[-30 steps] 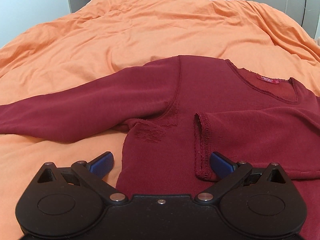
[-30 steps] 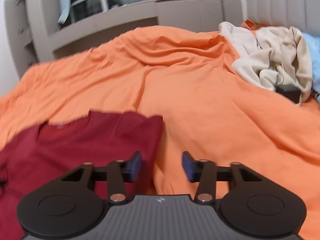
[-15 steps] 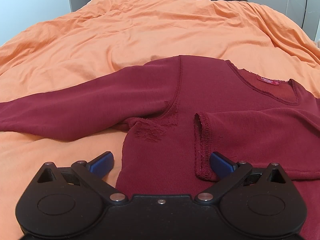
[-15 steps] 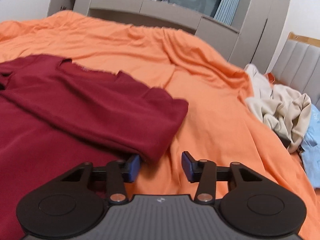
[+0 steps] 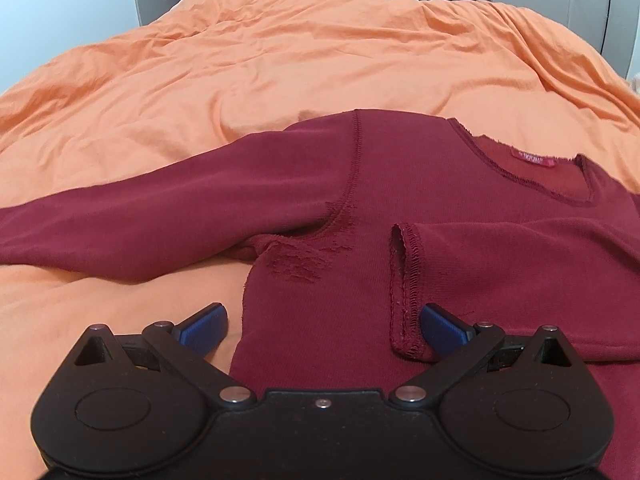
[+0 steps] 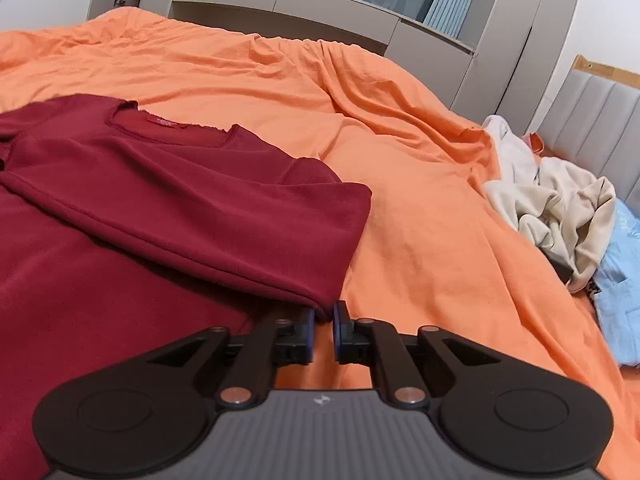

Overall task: Fold small clothes
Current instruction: 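Grasp the other sleeve cuff with the left tool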

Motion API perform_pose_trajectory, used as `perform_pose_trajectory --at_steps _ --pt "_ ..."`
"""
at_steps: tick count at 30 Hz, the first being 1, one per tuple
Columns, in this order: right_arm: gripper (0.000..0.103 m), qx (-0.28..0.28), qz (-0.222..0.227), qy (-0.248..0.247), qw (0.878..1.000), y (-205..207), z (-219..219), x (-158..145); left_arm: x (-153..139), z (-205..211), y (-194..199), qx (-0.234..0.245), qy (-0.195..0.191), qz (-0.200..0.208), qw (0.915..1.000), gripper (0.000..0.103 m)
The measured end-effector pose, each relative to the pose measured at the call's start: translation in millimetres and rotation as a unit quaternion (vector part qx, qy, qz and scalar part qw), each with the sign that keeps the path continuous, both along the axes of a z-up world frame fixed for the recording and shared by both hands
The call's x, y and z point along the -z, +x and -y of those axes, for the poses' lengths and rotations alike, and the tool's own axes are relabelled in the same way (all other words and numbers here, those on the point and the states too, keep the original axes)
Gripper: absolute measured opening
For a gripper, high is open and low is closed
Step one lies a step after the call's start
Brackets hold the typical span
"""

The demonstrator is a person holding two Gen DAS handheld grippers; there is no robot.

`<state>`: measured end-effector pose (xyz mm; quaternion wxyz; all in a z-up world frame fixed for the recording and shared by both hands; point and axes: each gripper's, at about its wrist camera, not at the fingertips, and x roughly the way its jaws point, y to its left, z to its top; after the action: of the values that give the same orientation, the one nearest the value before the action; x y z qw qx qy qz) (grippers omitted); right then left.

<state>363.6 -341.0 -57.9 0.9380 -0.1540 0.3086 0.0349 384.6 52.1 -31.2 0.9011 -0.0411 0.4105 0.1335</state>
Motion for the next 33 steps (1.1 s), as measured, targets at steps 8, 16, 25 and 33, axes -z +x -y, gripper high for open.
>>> perform_pose_trajectory --at_steps 8,16,25,33 --pt "0.096 -0.046 0.005 -0.010 0.999 -27 -2 -31 -49 -36 -33 -0.012 -0.036 0.085 0.9956 0.102" --pt "0.103 -0.050 0.058 0.081 0.994 -38 4 -52 -68 -152 -78 -0.170 -0.027 0.090 0.9810 0.102" --pt "0.103 -0.067 0.081 0.170 0.980 -41 -6 -58 -53 -263 -126 -0.316 -0.136 0.131 0.9295 0.102" --pt "0.103 -0.078 0.095 0.161 0.979 -46 -22 -52 -38 -299 -117 -0.383 -0.197 0.197 0.8807 0.083"
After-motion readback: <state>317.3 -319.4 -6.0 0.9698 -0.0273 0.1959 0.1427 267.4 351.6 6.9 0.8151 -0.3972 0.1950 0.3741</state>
